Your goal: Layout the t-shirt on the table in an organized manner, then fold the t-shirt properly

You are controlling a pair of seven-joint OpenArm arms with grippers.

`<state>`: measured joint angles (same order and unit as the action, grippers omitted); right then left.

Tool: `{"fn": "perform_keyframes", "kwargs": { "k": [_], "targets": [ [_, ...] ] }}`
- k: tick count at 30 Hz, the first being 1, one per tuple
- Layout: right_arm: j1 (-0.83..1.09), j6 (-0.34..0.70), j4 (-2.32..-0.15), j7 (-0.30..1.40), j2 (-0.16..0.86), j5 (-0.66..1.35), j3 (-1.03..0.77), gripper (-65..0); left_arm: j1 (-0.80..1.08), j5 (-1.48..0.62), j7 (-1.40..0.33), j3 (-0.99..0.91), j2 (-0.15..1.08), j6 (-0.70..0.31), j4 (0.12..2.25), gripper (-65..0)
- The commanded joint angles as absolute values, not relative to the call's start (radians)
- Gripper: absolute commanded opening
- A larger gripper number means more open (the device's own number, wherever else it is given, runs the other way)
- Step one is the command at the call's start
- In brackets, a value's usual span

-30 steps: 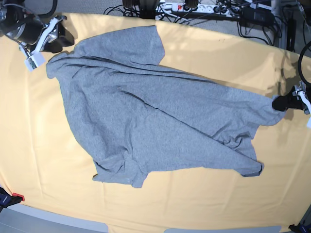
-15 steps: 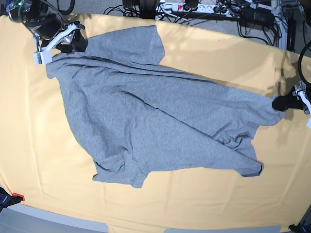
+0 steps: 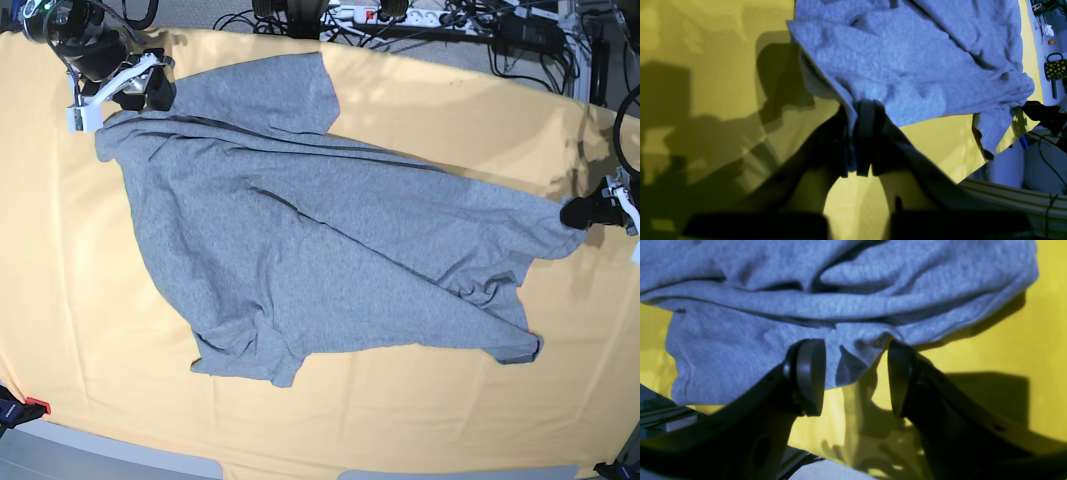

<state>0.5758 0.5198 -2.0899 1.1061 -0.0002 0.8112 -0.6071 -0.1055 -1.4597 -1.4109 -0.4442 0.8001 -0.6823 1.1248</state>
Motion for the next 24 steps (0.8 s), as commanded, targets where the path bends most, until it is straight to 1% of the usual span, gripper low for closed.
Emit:
{"fn": "perform_keyframes", "kwargs": {
  "k": [1,6,13,14,15,16,18,19,24],
  "targets": [
    [0.579,0.528,-2.085,1.083,0.005,0.825,-0.613,-33.1,-0.123,-1.484,-1.396,-0.453,0.831,-0.685,1.138,-65.0],
    [0.565,0.544,-2.011,1.080,0.006,0.826,-0.613,-33.1,-0.123,-1.484,-1.396,-0.453,0.831,-0.685,1.138,-65.0],
    [0.548,0.594,-2.009,1.088,0.006,0.878,-0.601,-33.9,-0.123,-1.484,-1.396,-0.453,0.831,-0.685,1.138,-65.0],
    [0.548,0.608,-2.009,1.097,0.006,0.876,-0.594,-35.7,-0.123,-1.484,-1.396,-0.453,0.831,-0.685,1.138,-65.0],
    [0.548,0.625,-2.009,1.105,0.007,0.868,-0.587,-39.9,-0.123,-1.484,-1.396,-0.453,0.831,-0.685,1.138,-65.0],
    [0.548,0.641,-2.009,1.111,0.010,0.859,-0.581,-46.3,-0.123,-1.484,-1.396,-0.453,0.831,-0.685,1.138,-65.0],
    [0.548,0.680,-2.009,1.122,0.027,0.860,-0.575,-61.5,-0.126,-1.484,-1.396,-0.453,0.831,-0.685,1.138,-65.0],
    [0.548,0.694,-2.009,1.130,0.040,0.866,-0.575,-65.0,-0.132,-1.484,-1.396,-0.453,0.831,-0.685,1.138,-65.0],
    [0.548,0.698,-2.026,1.234,0.136,0.973,-0.575,-65.0,-0.165,-1.484,-1.396,-0.453,0.835,-0.685,1.140,-65.0]
  ]
}}
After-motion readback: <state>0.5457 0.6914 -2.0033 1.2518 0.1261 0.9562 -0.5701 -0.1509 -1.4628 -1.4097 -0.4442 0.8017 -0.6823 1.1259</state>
